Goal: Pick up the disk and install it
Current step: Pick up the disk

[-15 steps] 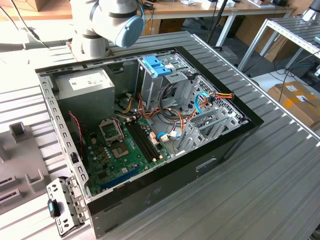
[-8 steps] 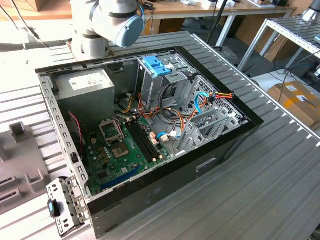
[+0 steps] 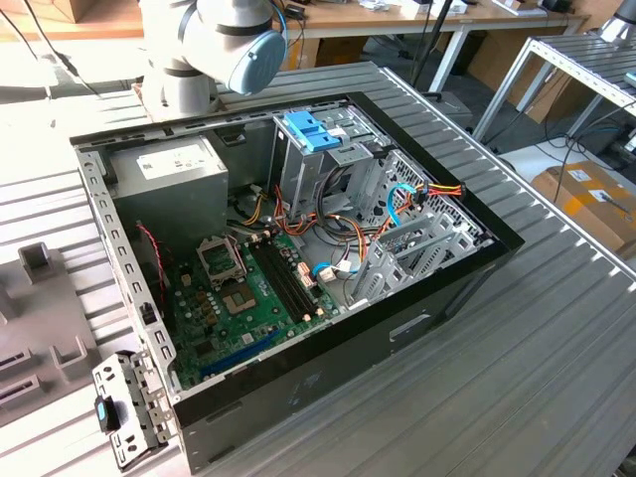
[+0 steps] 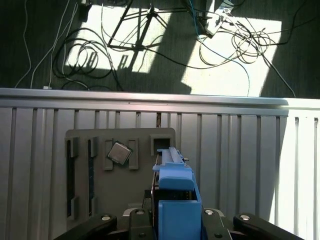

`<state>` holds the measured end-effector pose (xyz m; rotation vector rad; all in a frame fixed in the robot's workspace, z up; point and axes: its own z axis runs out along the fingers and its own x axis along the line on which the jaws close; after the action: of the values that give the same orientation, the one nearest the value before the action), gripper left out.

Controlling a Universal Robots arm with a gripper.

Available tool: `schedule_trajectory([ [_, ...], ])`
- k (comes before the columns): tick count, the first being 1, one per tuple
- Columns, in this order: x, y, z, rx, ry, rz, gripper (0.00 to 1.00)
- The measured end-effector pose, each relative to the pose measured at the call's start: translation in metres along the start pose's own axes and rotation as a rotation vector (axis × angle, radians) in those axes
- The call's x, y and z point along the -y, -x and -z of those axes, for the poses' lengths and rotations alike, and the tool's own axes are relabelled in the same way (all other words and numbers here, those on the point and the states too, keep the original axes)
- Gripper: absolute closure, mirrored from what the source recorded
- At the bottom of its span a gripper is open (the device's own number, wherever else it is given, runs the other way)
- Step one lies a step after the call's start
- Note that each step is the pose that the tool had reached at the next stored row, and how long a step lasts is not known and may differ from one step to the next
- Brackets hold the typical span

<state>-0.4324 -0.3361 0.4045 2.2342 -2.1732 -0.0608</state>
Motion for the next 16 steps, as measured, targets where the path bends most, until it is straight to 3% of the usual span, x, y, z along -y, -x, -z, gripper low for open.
schedule_trajectory([
  [16,0.0005,0.0001,0.0135,0.0000,0.0000,0.000,0.64],
])
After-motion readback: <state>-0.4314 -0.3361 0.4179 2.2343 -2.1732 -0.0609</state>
